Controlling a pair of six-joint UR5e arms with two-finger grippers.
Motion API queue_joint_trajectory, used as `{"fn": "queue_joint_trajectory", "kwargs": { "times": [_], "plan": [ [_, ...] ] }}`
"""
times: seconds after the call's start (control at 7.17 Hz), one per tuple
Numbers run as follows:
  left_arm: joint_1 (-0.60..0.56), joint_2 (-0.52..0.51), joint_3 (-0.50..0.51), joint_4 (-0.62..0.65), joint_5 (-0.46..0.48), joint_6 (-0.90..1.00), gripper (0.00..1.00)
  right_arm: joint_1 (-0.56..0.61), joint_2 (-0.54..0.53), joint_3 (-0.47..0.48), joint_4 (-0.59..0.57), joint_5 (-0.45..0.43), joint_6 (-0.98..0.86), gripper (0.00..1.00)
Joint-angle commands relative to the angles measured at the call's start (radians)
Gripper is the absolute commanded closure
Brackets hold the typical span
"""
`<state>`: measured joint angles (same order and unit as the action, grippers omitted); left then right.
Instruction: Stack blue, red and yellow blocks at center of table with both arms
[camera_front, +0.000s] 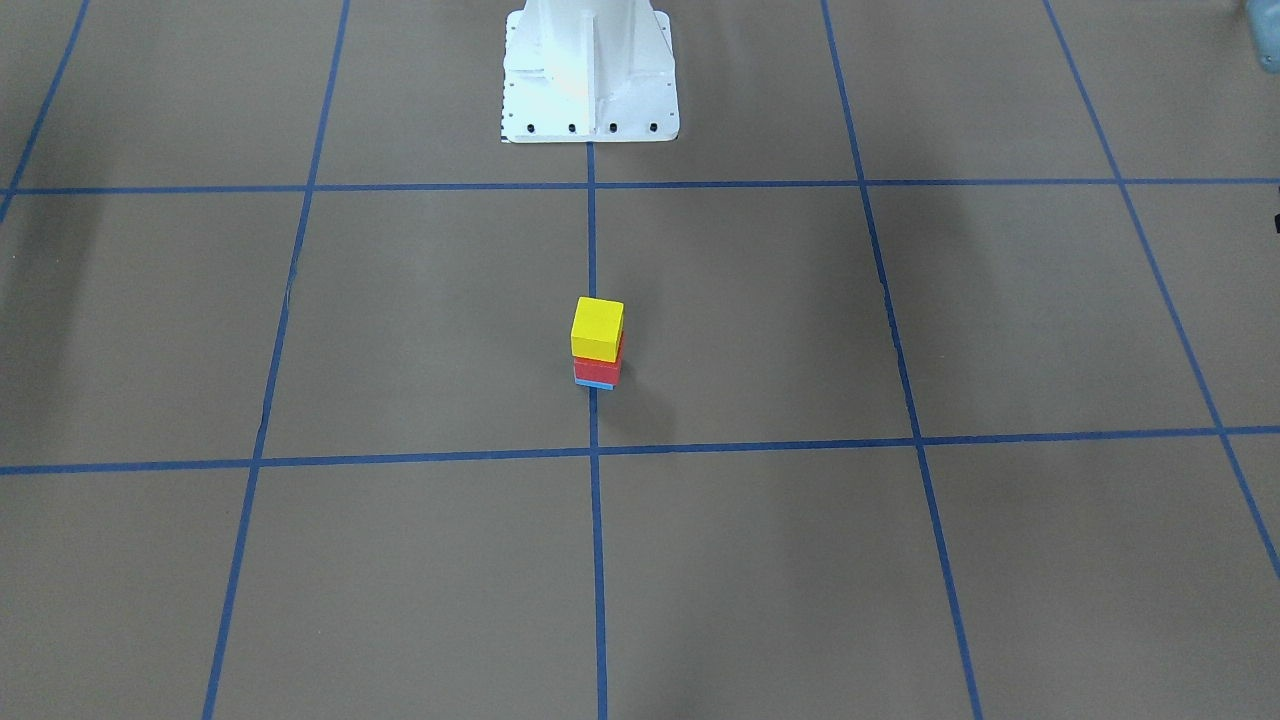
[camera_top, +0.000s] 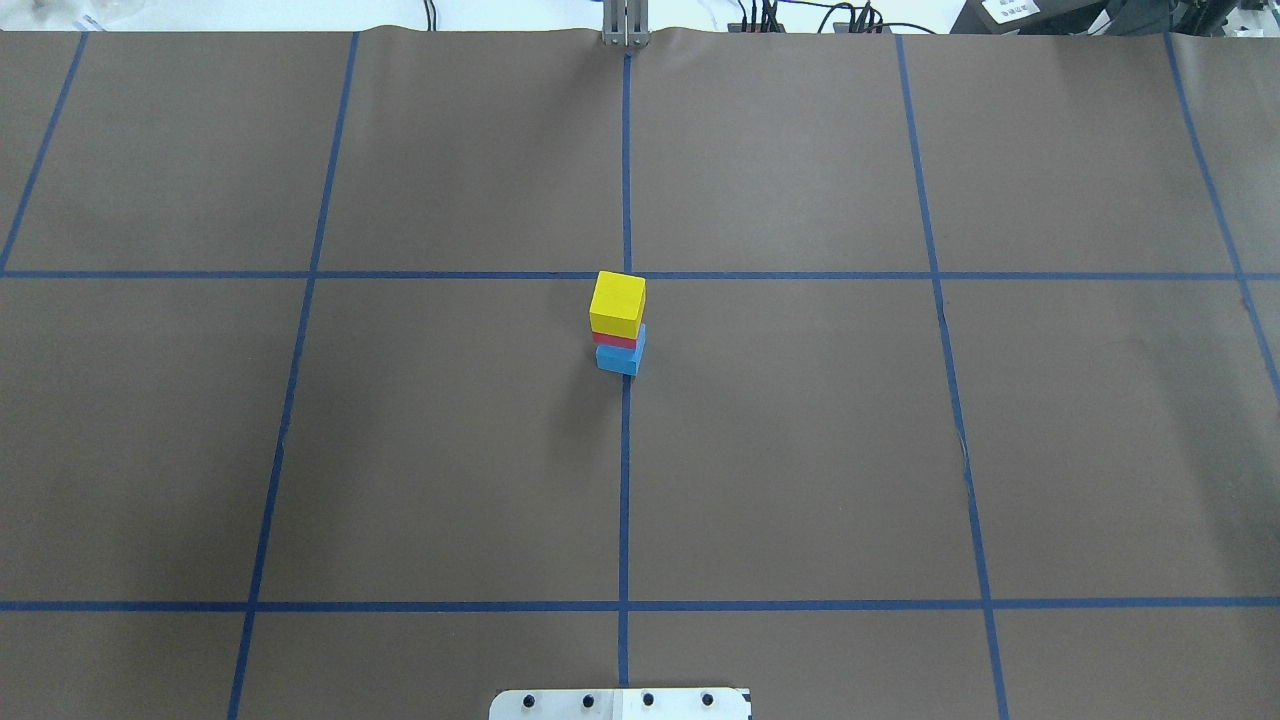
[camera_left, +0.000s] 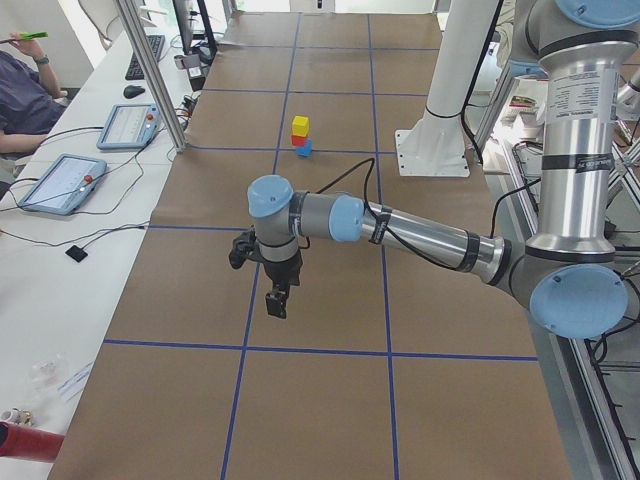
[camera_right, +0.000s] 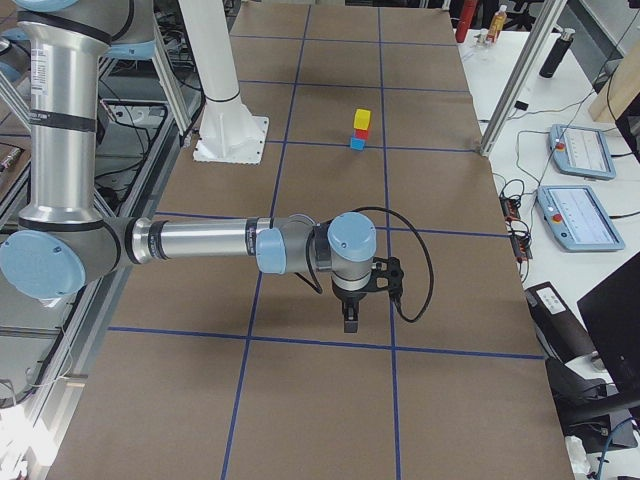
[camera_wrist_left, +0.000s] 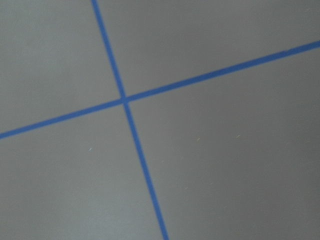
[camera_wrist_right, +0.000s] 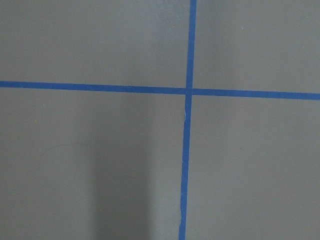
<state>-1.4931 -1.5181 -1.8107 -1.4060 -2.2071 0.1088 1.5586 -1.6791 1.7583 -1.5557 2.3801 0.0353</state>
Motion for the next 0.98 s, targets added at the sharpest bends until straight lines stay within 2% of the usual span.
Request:
{"fn": "queue_joint_trajectory", "kwargs": {
  "times": [0.0, 0.14, 0.42, 0.84],
  "plan": [
    [-0.059, 0.012, 0.120, -0.111, -0.002, 0.005, 0.00, 0.000, -0.004, 0.000, -0.001, 0.005, 0.001, 0.00],
    [-0.068, 0.013, 0.125, -0.119, -0.003, 0.006, 0.00, 0.000, -0.004, 0.000, -0.003, 0.007, 0.001, 0.00],
    [-0.075, 0.021, 0.146, -0.125, -0.110, 0.006, 0.00, 0.001, -0.007, 0.001, -0.003, 0.008, 0.001, 0.00],
    [-0.075, 0.019, 0.148, -0.125, -0.111, 0.006, 0.00, 0.004, -0.011, 0.000, -0.004, 0.010, 0.000, 0.00]
  ]
}}
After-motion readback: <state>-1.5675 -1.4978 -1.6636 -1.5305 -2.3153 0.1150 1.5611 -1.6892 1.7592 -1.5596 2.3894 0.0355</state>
